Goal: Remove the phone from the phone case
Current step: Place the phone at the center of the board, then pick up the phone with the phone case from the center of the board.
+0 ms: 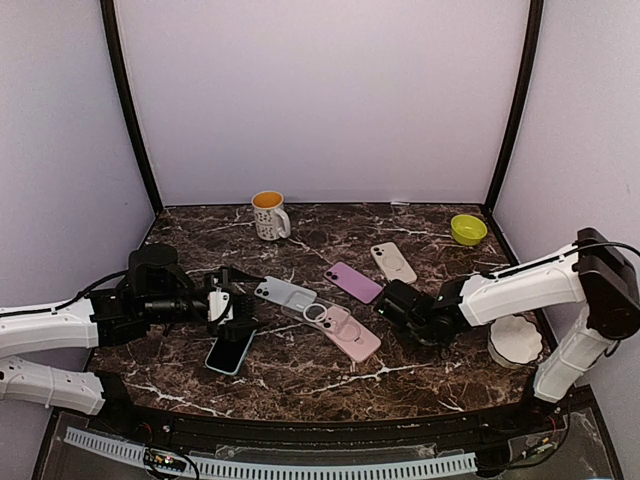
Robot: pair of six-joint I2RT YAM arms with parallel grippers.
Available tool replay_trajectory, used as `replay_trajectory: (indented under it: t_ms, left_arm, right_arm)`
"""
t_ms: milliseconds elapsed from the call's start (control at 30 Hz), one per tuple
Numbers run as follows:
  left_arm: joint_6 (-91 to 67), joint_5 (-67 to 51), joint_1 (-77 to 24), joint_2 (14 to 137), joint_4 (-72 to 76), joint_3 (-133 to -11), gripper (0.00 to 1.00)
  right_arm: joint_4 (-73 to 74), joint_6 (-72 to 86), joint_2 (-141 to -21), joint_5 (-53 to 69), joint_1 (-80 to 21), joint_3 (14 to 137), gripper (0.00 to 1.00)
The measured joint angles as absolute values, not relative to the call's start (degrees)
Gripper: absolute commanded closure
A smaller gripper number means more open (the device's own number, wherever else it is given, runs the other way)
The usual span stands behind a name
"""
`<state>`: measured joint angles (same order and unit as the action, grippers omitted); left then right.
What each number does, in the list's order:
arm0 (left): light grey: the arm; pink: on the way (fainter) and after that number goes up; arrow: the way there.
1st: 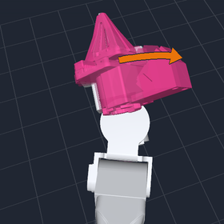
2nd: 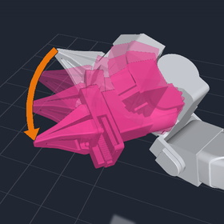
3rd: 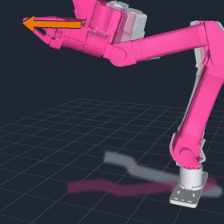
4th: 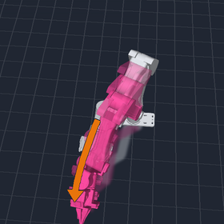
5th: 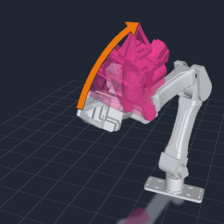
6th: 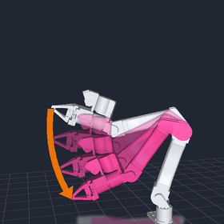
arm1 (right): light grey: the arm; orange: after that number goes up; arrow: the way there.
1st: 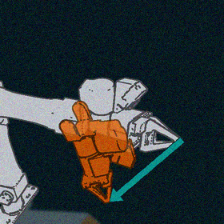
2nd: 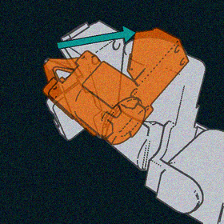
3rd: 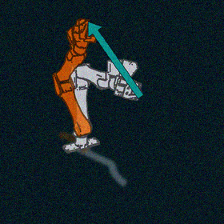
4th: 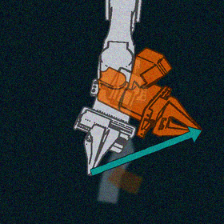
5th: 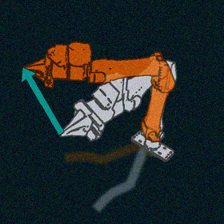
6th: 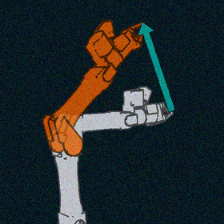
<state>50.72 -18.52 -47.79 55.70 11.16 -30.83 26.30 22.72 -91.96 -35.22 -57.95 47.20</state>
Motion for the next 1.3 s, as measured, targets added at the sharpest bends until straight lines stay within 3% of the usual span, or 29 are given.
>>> replay_trajectory:
  t_ms: [367,633,733,1033,1300]
  left_arm:
    - [49.60,-15.94,-47.79,57.06,11.75,-31.09,0.24]
    - [39.97,-7.60,-47.79,62.37,9.74,-37.17,0.25]
    - [34.68,-3.38,-47.79,63.11,6.81,-40.66,0.24]
    - [12.93,8.36,-47.77,64.23,-11.07,-51.99,0.02]
    - [-7.09,10.79,-47.79,66.87,-26.11,-56.21,0.01]
  right_arm:
    - [24.53,23.38,-83.59,-29.65,-57.93,46.87,0.37]
    - [20.60,23.59,-77.45,-29.78,-57.93,46.87,0.15]
    - [18.57,23.51,-76.99,-29.91,-57.93,47.27,0.13]
    - [14.72,24.18,-79.00,-29.12,-57.93,51.05,0.08]
    - [14.17,25.52,-83.44,-26.26,-57.87,54.54,0.02]
